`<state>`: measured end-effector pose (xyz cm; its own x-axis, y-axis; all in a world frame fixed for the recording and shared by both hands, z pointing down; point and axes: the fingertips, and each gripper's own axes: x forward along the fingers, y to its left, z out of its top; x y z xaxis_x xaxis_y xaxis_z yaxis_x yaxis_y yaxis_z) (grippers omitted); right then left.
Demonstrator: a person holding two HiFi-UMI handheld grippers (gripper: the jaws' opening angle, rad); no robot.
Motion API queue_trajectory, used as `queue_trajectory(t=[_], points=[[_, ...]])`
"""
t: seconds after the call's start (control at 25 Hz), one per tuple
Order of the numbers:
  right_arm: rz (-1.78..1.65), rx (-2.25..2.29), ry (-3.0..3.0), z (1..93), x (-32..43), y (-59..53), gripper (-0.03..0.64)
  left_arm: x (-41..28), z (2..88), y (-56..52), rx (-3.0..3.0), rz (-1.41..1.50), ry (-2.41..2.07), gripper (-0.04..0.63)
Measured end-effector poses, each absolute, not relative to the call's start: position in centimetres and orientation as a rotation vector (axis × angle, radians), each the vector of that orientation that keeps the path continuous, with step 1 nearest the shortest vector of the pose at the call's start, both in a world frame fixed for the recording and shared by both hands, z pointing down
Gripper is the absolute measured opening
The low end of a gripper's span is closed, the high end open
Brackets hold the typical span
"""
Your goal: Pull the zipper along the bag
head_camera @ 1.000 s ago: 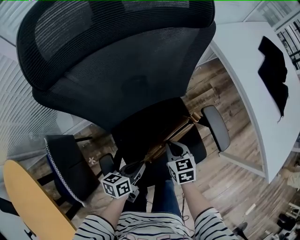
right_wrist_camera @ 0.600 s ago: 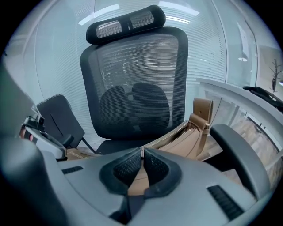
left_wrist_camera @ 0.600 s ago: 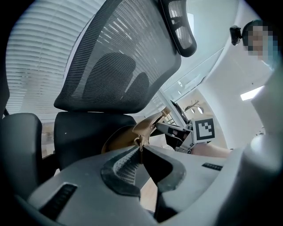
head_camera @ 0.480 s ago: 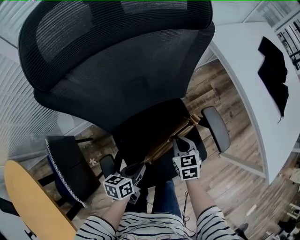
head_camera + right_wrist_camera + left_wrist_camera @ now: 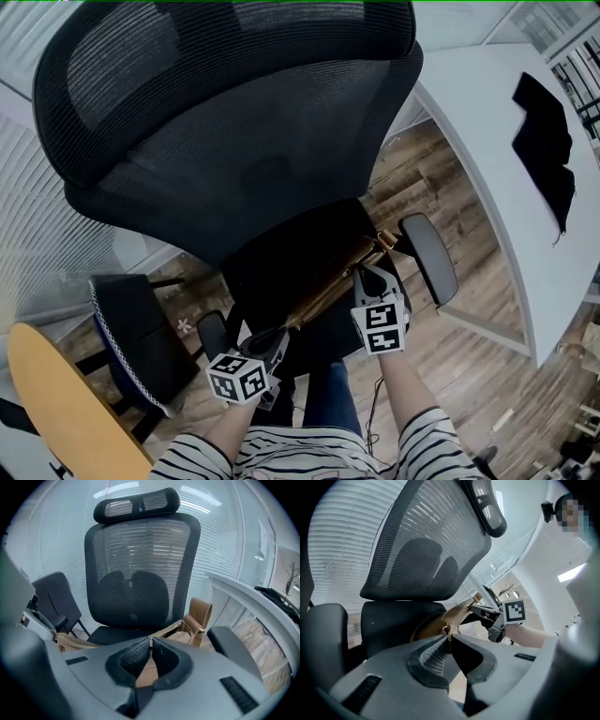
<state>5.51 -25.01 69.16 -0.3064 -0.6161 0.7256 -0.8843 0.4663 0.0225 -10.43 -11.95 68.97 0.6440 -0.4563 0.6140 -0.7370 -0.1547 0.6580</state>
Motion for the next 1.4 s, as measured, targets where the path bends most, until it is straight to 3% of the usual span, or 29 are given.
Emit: queue_trajectory(t=[1.4], points=[[0.328, 1.328, -1.973, 65.1, 10.4, -28.4, 0.037, -10.5, 69.1, -11.5, 1.792, 0.343, -0.974, 0.043]])
